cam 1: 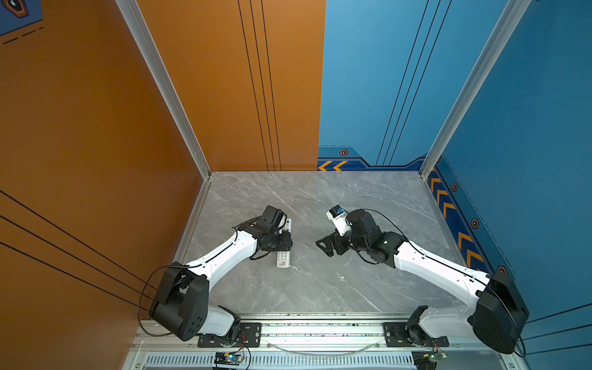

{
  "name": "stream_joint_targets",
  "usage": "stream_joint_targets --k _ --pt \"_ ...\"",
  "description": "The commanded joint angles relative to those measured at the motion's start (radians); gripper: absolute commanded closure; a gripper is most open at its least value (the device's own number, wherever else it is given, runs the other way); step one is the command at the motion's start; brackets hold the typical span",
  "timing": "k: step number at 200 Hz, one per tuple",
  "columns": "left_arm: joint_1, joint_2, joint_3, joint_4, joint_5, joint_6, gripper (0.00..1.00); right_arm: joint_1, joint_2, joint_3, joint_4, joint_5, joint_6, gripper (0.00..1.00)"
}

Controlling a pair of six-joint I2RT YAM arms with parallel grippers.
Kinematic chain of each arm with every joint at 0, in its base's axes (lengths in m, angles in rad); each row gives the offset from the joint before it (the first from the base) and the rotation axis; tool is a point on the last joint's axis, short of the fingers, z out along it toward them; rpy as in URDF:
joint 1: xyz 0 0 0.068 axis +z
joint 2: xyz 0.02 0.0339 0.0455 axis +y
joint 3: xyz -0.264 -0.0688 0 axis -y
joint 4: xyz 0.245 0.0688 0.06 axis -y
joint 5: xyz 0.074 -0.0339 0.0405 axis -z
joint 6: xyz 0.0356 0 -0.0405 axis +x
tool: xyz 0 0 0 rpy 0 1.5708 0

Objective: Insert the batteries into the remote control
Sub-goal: 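Lay the remote flat on the table with the left gripper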

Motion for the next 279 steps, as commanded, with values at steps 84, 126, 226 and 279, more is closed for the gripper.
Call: stream_joint_targets --k 84,126,226,279 --pt "-0.052 0.142 0.04 -0.022 -0.118 -0.053 0.95 0.011 0.013 0.019 -0.031 0.027 0.001 0.02" --pt "-0.059 0.175 0.046 -0.023 -0.132 -0.058 0.95 0.014 0.023 0.019 -0.024 0.022 0.006 0.01" --pt "-0.078 0.259 0.069 -0.011 -0.167 -0.077 0.89 0.016 0.028 0.018 -0.018 0.03 0.006 0.01" --pt "-0.082 0.279 0.063 0.011 -0.158 -0.094 0.82 0.016 0.022 0.018 -0.016 0.034 0.006 0.01"
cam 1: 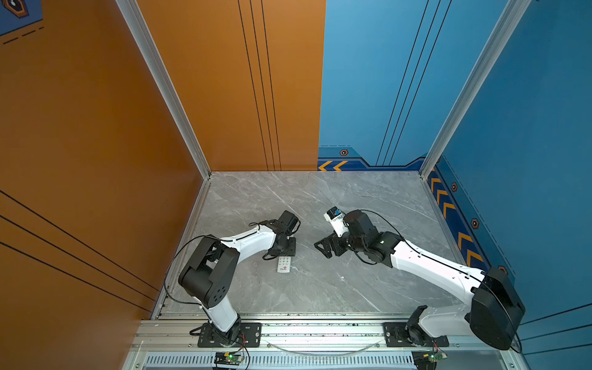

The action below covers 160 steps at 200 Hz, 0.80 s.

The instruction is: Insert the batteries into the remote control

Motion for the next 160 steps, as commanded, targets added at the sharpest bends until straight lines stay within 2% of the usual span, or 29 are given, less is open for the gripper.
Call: stream_joint_targets --k 1,73,119,142,155,160 --pt "-0.01 0.03 0.006 0.013 -0.021 -0.019 0.82 0.004 -0.005 0.016 -0.017 0.034 0.006 0.01" --pt "-0.011 0.045 -0.005 0.034 -0.021 -0.029 0.68 -0.003 -0.042 0.024 -0.035 0.052 0.002 0.0" --pt "0.002 -0.005 -0.023 0.039 -0.016 -0.029 0.41 -0.003 -0.076 0.028 -0.044 0.088 0.005 0.01" --pt "0.02 -0.059 -0.04 0.039 -0.004 -0.025 0.19 -0.008 -0.115 0.015 -0.034 0.139 0.01 0.0" --pt "0.031 -0.095 -0.053 0.037 0.012 -0.022 0.15 -0.017 -0.134 0.01 -0.034 0.163 0.016 0.0" --pt "0.037 -0.112 -0.058 0.038 0.018 -0.02 0.09 -0.022 -0.141 0.007 -0.035 0.171 0.02 0.0"
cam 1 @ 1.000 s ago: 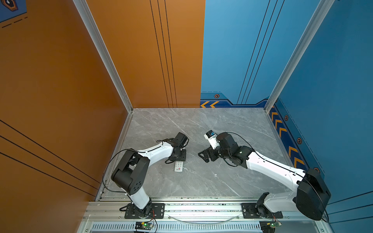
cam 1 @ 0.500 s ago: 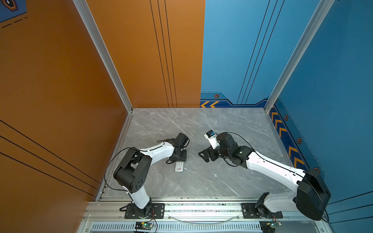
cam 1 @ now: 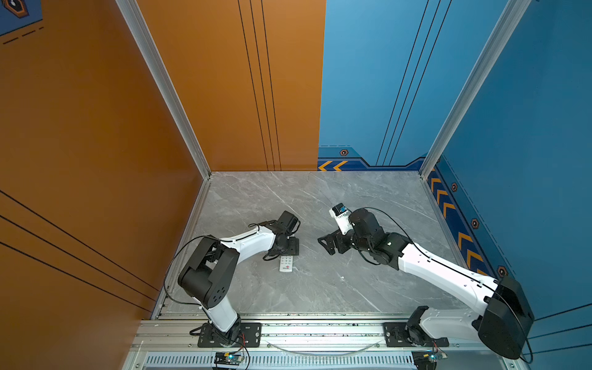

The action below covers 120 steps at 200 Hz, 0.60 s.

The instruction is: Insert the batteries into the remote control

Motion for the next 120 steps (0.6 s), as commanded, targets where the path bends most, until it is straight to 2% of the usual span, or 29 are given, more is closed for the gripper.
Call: stream_joint_targets --k 1,21,34,57,81,106,120 --pt "0.024 -0.081 -0.028 -0.005 0.017 0.007 0.09 -0.018 -0.05 0.005 -0.018 0.078 0.019 0.0" --pt "0.049 -0.165 -0.055 -0.005 0.037 0.019 0.03 -0.026 -0.082 -0.015 -0.019 0.114 0.041 0.0" --pt "0.068 -0.233 -0.074 -0.004 0.048 0.039 0.0 -0.075 -0.104 -0.034 -0.018 0.134 0.05 0.0" --pt "0.117 -0.363 -0.107 -0.005 0.051 0.099 0.02 -0.117 -0.149 -0.079 -0.019 0.199 0.047 0.0" --pt "0.209 -0.499 -0.154 -0.005 0.033 0.147 0.02 -0.196 -0.206 -0.139 -0.017 0.273 0.03 0.0" --pt "0.337 -0.565 -0.188 -0.027 0.027 0.147 0.02 -0.328 -0.257 -0.212 0.013 0.281 0.022 0.0" --pt "0.385 -0.582 -0.198 -0.045 -0.051 0.114 0.02 -0.403 -0.294 -0.259 0.05 0.307 0.036 0.0"
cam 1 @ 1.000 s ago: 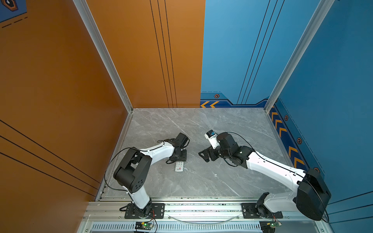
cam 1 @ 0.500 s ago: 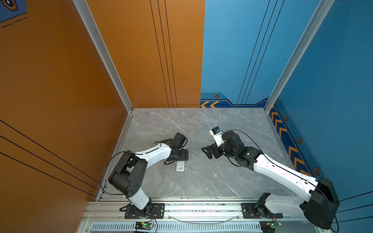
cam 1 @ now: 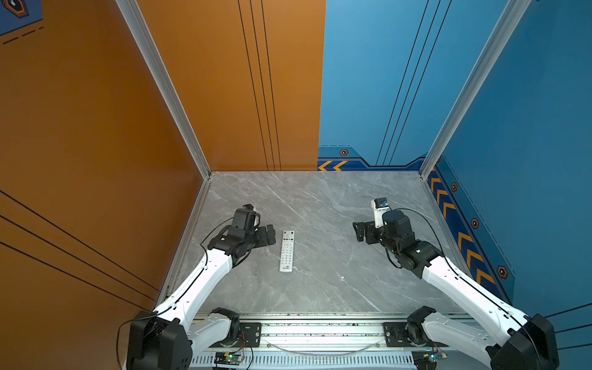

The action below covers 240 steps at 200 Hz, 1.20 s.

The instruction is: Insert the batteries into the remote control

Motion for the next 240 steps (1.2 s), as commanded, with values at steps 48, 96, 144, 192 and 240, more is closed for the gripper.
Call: stream_joint_targets --k 48,96,144,192,240 --pt "0.13 -0.104 -0.082 0.019 -0.255 -0.014 0.02 -0.284 -0.09 -0.235 0.291 0.18 0.036 0.0" --pt "0.172 -0.017 -0.029 0.04 -0.419 0.061 0.02 -0.328 0.056 -0.304 0.494 0.327 -0.021 0.0" --pt "0.18 0.087 -0.093 0.318 -0.434 0.19 0.02 -0.337 0.153 -0.381 0.746 0.277 -0.126 0.0" --pt "0.193 0.155 -0.235 0.72 -0.396 0.282 0.02 -0.34 0.264 -0.41 0.951 0.248 -0.123 0.0" --pt "0.21 0.248 -0.342 1.032 -0.442 0.286 0.02 -0.342 0.375 -0.45 1.152 0.244 -0.138 0.0"
